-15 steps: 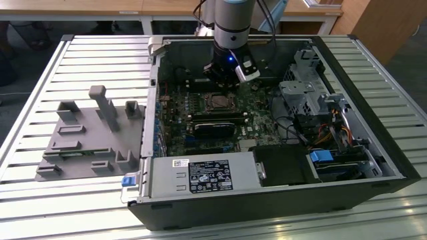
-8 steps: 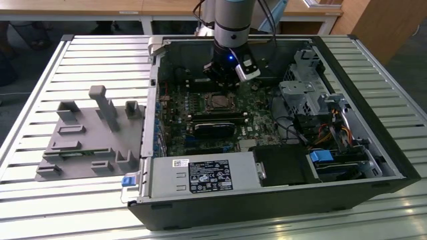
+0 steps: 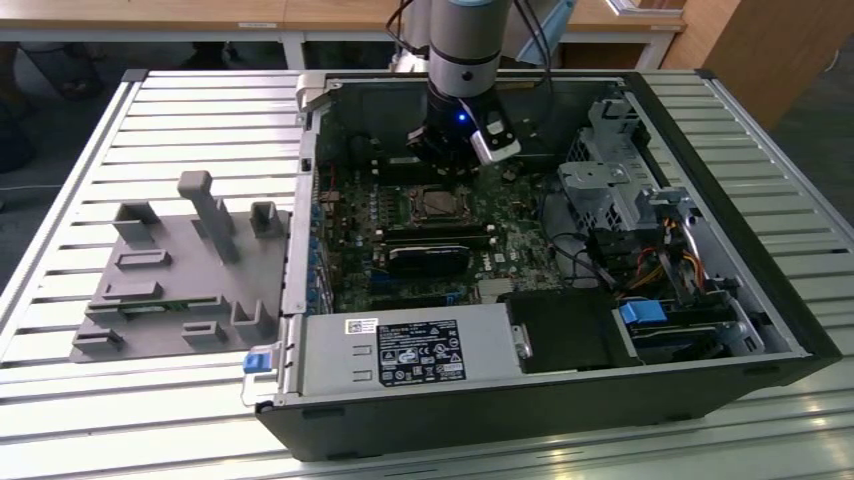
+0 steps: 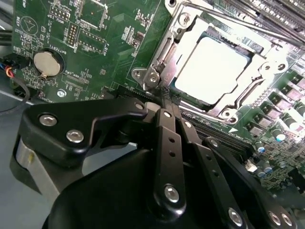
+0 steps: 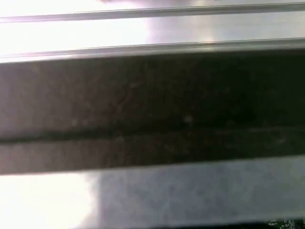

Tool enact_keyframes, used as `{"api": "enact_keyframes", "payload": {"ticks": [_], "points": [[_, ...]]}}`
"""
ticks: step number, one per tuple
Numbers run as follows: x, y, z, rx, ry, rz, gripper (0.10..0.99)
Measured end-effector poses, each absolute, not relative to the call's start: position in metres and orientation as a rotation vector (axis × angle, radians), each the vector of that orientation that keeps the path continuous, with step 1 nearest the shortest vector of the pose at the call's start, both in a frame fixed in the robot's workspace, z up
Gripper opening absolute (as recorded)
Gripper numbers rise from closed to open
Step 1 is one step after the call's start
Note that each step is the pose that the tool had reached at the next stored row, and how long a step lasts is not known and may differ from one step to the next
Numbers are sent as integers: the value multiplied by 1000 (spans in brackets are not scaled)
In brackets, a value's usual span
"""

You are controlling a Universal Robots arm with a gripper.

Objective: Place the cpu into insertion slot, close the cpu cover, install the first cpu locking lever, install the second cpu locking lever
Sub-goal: 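Install the first cpu locking lever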

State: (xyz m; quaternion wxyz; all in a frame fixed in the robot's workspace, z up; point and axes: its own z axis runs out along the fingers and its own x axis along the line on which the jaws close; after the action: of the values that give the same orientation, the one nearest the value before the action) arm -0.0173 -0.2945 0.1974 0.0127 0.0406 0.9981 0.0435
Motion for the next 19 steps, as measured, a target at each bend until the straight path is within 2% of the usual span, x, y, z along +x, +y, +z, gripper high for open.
{"api": "enact_keyframes", "payload": {"ticks": [19], "points": [[-16, -297, 204, 126, 3110, 139, 106]]}}
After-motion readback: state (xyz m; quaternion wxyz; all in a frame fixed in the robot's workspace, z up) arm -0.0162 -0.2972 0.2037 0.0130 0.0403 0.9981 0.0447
